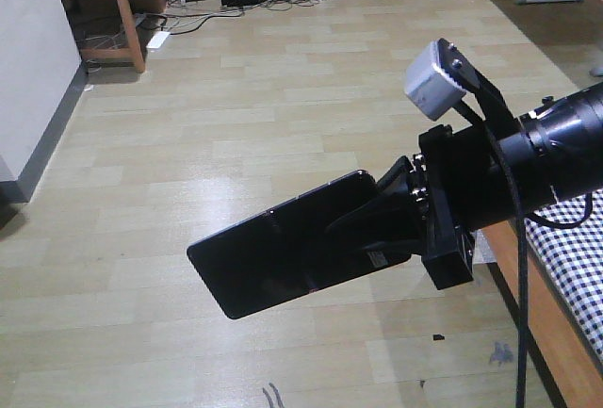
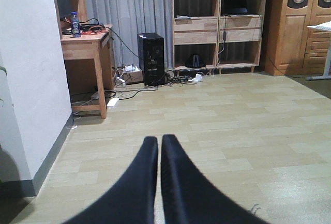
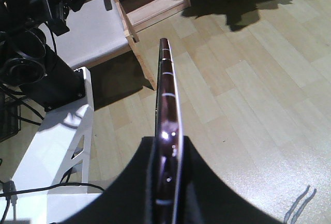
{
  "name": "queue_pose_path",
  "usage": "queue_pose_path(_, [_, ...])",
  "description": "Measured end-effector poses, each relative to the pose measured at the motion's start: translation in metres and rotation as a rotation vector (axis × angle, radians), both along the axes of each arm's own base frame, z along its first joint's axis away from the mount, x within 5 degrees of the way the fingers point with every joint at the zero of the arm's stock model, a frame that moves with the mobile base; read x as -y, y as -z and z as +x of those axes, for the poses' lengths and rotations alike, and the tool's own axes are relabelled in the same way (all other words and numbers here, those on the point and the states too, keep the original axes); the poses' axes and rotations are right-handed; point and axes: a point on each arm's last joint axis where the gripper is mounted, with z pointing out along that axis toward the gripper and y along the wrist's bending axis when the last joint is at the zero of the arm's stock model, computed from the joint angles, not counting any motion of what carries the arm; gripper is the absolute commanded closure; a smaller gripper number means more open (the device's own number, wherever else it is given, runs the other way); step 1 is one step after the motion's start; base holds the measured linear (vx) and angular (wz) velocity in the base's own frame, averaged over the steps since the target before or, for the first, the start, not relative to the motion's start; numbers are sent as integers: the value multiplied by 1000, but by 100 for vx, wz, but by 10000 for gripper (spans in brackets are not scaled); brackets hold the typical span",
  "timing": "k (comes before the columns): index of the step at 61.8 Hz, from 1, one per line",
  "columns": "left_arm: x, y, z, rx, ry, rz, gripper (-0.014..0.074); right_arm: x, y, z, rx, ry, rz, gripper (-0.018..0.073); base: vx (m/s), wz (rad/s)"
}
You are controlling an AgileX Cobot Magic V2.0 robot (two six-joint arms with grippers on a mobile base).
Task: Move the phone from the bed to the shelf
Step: 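Hold the phone in the right gripper while the base turns away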
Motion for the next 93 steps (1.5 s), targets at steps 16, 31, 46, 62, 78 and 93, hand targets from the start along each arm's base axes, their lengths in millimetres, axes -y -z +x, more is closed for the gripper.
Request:
queue_pose_path(16, [0,0,0,0,0,0,595,0,0,0,0,0,0,561,5,0])
queue_pose_path(31, [0,0,0,0,0,0,595,0,0,0,0,0,0,561,10,7])
queue_pose_path(46, [0,0,0,0,0,0,595,0,0,0,0,0,0,561,16,12])
queue_pose_path(62, [0,0,0,0,0,0,595,0,0,0,0,0,0,561,22,5])
queue_pose_path(78, [0,0,0,0,0,0,595,0,0,0,0,0,0,561,28,-3])
queue_pose_path(93, [0,0,0,0,0,0,595,0,0,0,0,0,0,561,32,-11])
